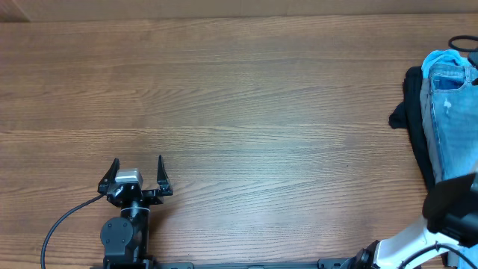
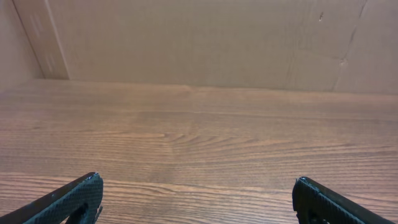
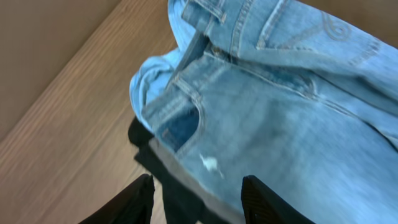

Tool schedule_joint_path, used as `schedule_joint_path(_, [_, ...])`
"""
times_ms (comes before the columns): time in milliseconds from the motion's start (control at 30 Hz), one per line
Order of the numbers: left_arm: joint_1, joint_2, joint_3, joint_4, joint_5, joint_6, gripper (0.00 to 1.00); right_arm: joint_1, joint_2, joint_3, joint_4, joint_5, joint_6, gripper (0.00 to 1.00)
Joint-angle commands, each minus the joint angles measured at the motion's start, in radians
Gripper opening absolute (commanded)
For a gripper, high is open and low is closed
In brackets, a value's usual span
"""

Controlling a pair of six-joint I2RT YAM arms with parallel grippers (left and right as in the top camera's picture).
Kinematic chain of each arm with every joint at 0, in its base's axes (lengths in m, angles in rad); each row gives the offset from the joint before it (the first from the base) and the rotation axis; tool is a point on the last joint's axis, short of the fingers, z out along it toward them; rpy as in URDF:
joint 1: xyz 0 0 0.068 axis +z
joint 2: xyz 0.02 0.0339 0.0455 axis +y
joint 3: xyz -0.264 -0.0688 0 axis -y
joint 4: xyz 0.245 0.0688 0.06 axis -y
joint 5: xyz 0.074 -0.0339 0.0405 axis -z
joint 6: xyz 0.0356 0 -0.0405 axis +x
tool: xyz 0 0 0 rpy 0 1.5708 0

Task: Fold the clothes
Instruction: 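Lower the right gripper into the pile and close on the light-blue jeans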

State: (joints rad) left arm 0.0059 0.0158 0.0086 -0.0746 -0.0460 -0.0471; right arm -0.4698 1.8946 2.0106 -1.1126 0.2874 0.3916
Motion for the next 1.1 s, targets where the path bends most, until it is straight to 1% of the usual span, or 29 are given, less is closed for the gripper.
schedule_joint_path(0, [-0.006, -0.009, -0.004, 0.004, -0.009, 0.025, 1.00, -0.037, 0.053, 0.024, 0.052, 0.011, -0.007, 0.51])
schedule_joint_path(100, [-0.006, -0.009, -0.004, 0.004, -0.009, 0.025, 1.00, -0.061, 0.112, 0.024, 0.107, -0.002, -0.062, 0.61])
schedule_joint_path(267, [-0.006, -0.009, -0.004, 0.004, -0.009, 0.025, 1.00, -0.078, 0.202, 0.024, 0.184, -0.108, -0.161, 0.70])
schedule_joint_path(367, [-0.006, -0.009, -0.004, 0.003, -0.009, 0.025, 1.00, -0.077, 0.249, 0.024, 0.235, -0.114, -0.197, 0.82])
schedule_joint_path(467, [-0.006, -0.009, -0.004, 0.003, -0.009, 0.025, 1.00, -0.077, 0.290, 0.022, 0.266, -0.113, -0.240, 0.83])
schedule_joint_path(733, [-0.006, -0.009, -0.004, 0.003, -0.009, 0.025, 1.00, -0.077, 0.406, 0.019, 0.304, -0.135, -0.288, 0.86])
schedule_joint_path(867, [-0.006, -0.009, -0.004, 0.004, -0.009, 0.025, 1.00, -0.073, 0.405, 0.020, 0.314, -0.150, -0.258, 0.86])
schedule_joint_path(1067, [-0.006, -0.009, -0.004, 0.003, -0.009, 0.025, 1.00, -0.036, 0.396, 0.021, 0.320, -0.176, -0.271, 0.84])
